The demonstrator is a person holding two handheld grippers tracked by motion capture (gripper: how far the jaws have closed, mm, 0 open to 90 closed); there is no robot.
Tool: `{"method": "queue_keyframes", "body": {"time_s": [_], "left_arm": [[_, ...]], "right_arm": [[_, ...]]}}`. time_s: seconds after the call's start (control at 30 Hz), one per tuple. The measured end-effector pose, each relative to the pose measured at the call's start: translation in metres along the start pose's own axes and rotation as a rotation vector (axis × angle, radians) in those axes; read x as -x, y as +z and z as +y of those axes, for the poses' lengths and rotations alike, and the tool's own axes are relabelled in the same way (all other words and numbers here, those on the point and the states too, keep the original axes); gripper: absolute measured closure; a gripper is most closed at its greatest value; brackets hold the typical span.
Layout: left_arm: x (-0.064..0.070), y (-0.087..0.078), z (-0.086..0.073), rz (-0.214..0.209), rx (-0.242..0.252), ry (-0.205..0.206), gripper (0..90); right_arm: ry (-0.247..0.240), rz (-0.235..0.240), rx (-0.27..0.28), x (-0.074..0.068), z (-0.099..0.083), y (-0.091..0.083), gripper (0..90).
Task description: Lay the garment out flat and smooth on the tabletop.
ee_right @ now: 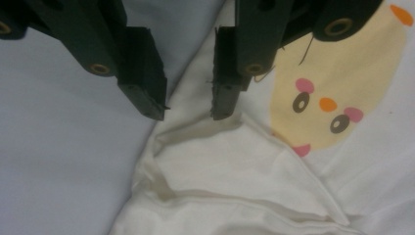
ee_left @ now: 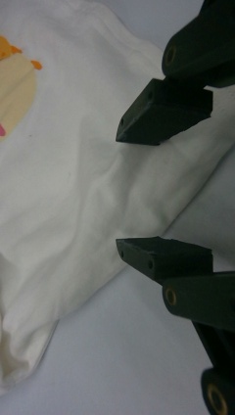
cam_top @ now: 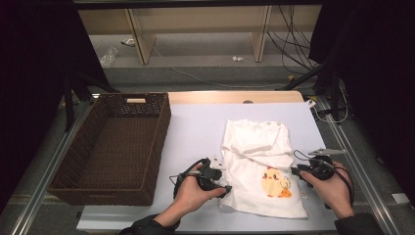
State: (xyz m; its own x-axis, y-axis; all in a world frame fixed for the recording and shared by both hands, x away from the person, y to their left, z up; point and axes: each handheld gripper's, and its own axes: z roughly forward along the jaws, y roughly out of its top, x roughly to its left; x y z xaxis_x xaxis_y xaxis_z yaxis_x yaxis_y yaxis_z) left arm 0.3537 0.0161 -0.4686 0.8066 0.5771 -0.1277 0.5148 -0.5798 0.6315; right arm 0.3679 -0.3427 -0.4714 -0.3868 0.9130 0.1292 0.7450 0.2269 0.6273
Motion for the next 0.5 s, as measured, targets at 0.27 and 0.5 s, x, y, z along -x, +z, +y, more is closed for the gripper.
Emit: {"method": "queue_keyframes", "body": {"time_s": [0.27, 0.5], "left_arm": [[0.011, 0.007, -0.003, -0.012, -0.062, 0.059, 61.5], [0.024, 0.01, -0.002, 0.0, -0.068, 0.132, 67.4]], "right_arm": [[0.001, -0.027, -0.035, -0.005, -0.002, 0.003, 84.3], [0.007, -0.035, -0.053, -0.002, 0.0, 0.001, 88.9]]}}
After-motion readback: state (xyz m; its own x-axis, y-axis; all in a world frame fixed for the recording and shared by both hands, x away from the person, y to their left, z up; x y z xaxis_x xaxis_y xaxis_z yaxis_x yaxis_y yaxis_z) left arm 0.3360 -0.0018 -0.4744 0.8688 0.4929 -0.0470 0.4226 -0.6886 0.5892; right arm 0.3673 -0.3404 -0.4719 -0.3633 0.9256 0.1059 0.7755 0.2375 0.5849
